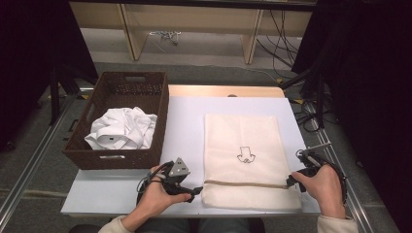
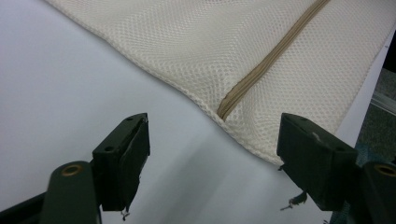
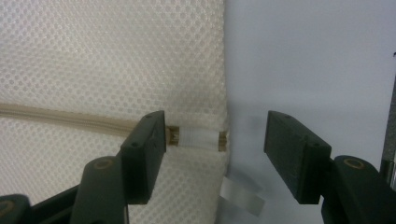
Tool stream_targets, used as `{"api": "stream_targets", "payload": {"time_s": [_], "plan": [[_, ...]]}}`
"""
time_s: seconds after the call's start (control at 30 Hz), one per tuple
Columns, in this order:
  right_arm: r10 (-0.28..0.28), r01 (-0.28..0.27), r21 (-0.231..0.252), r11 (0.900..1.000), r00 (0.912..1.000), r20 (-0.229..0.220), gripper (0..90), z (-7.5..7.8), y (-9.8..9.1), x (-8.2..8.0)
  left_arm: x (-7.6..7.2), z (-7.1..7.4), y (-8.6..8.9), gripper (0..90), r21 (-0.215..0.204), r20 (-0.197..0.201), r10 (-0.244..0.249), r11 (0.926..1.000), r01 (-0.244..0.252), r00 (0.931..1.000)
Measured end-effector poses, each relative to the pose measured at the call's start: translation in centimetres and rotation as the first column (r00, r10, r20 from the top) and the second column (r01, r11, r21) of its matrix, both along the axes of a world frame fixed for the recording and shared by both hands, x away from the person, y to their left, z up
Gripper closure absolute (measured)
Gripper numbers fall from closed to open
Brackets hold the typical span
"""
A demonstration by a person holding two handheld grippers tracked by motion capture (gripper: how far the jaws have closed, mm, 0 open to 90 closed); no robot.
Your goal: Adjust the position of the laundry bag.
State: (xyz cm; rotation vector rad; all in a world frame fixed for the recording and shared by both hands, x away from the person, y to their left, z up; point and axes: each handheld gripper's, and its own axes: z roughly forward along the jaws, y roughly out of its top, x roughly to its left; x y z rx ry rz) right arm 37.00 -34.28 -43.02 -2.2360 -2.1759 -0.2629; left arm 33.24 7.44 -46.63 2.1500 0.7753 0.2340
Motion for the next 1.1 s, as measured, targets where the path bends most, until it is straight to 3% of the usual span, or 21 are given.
{"api": "stream_targets", "payload": {"time_s": [0.1, 0.17, 0.23, 0.3, 0.37, 0.4, 0.43, 0.47, 0.5, 0.57, 0.63, 0.67, 0.7, 0.73, 0.77, 0.8, 0.83, 0.87, 0.9, 1.03, 1.1], "plan": [[0.014, -0.014, 0.000, 0.9999, 0.9999, -0.009, 39.1, 0.0, -0.1, -0.1, -0.1, 0.3, 0.3, 25.5, 0.010, 0.006, -0.006, 0.9999, 0.006, 1.0000], [0.009, -0.009, 0.004, 1.0000, 0.9998, -0.017, 39.3, 0.0, 0.0, -0.1, -0.1, 0.2, 0.0, 26.5, -0.014, -0.017, 0.005, 0.9999, -0.006, 0.9998], [0.130, -0.131, -0.001, 0.9914, 0.9902, 0.050, 40.1, -0.6, -0.9, 0.1, -0.2, 0.1, -0.3, 26.8, -0.012, -0.025, -0.004, 0.9999, 0.004, 0.9997], [0.105, -0.105, -0.002, 0.9945, 0.9936, 0.041, 40.6, -0.5, -0.8, 0.0, -0.3, 0.0, -0.5, 27.9, -0.015, -0.036, -0.007, 0.9999, 0.007, 0.9993], [0.006, -0.006, 0.005, 1.0000, 0.9995, -0.030, 41.0, 0.0, 0.0, -0.2, -0.4, -0.2, -0.6, 28.9, -0.017, -0.045, -0.016, 0.9997, 0.015, 0.9989], [0.009, -0.009, 0.002, 1.0000, 0.9994, -0.032, 41.4, 0.0, 0.0, -0.2, -0.4, -0.2, -0.6, 29.3, -0.004, -0.036, -0.015, 0.9999, 0.015, 0.9992], [0.082, -0.082, 0.003, 0.9966, 0.9963, 0.026, 41.6, -0.4, -0.5, -0.2, -0.5, -0.2, -0.7, 30.0, -0.010, -0.038, -0.020, 0.9998, 0.020, 0.9991], [0.060, -0.060, -0.004, 0.9982, 0.9981, 0.009, 41.9, -0.3, -0.3, -0.2, -0.5, -0.2, -0.8, 30.5, -0.010, -0.041, -0.021, 0.9997, 0.021, 0.9989], [0.139, -0.139, -0.012, 0.9902, 0.9902, -0.008, 42.2, -0.4, -0.8, -0.1, -0.5, -0.2, -0.8, 30.9, -0.015, -0.038, -0.025, 0.9996, 0.024, 0.9990], [0.100, -0.100, -0.003, 0.9950, 0.9950, 0.006, 42.5, -0.5, -0.6, -0.2, -0.4, -0.5, -0.8, 32.9, -0.007, -0.044, -0.041, 0.9991, 0.041, 0.9982], [0.023, -0.023, 0.002, 0.9997, 0.9986, -0.048, 43.1, -0.4, 0.0, -0.4, -0.3, -0.8, -1.1, 34.9, -0.004, -0.063, -0.043, 0.9991, 0.043, 0.9971], [0.074, -0.075, -0.002, 0.9972, 0.9943, -0.076, 43.3, -0.4, -0.3, -0.4, -0.5, -1.0, -1.3, 35.5, -0.009, -0.077, -0.036, 0.9993, 0.035, 0.9964], [0.069, -0.069, 0.004, 0.9976, 0.9948, -0.074, 43.4, -0.4, -0.2, -0.4, -0.4, -1.2, -1.5, 35.5, -0.005, -0.081, -0.044, 0.9990, 0.043, 0.9957], [0.006, -0.007, -0.005, 1.0000, 0.9971, -0.075, 44.2, -0.4, 0.3, -0.4, -0.4, -1.3, -1.7, 35.5, 0.001, -0.082, -0.048, 0.9988, 0.048, 0.9955], [0.054, -0.054, 0.000, 0.9985, 0.9976, -0.042, 45.7, -0.6, 0.0, -0.4, -0.3, -1.5, -1.7, 35.6, 0.013, -0.082, -0.052, 0.9985, 0.053, 0.9953], [0.054, -0.054, 0.000, 0.9985, 0.9976, -0.042, 45.7, -0.6, 0.0, -0.4, -0.3, -1.5, -1.7, 36.1, 0.013, -0.082, -0.052, 0.9985, 0.053, 0.9953], [0.105, -0.105, -0.017, 0.9943, 0.9944, -0.013, 48.9, -0.4, -0.1, -0.4, -0.2, -1.7, -1.9, 36.7, 0.034, -0.067, -0.062, 0.9974, 0.064, 0.9959], [0.151, -0.151, -0.019, 0.9884, 0.9884, -0.017, 49.3, -0.4, -0.3, -0.4, -0.2, -1.8, -2.1, 37.3, 0.021, -0.082, -0.050, 0.9984, 0.052, 0.9954], [0.106, -0.107, -0.012, 0.9942, 0.9919, -0.071, 49.7, -0.3, 0.0, -0.4, -0.1, -1.9, -2.1, 38.0, 0.031, -0.074, -0.046, 0.9984, 0.048, 0.9962], [0.083, -0.084, -0.012, 0.9964, 0.9946, -0.063, 53.2, -0.9, 0.1, -0.5, 0.2, -2.2, -2.5, 41.7, 0.050, -0.056, -0.071, 0.9960, 0.074, 0.9959], [0.067, -0.069, -0.016, 0.9975, 0.9910, -0.116, 56.3, -0.8, 0.1, -0.3, 0.1, -2.3, -2.7, 44.2, 0.046, -0.070, -0.066, 0.9965, 0.069, 0.9954]]}}
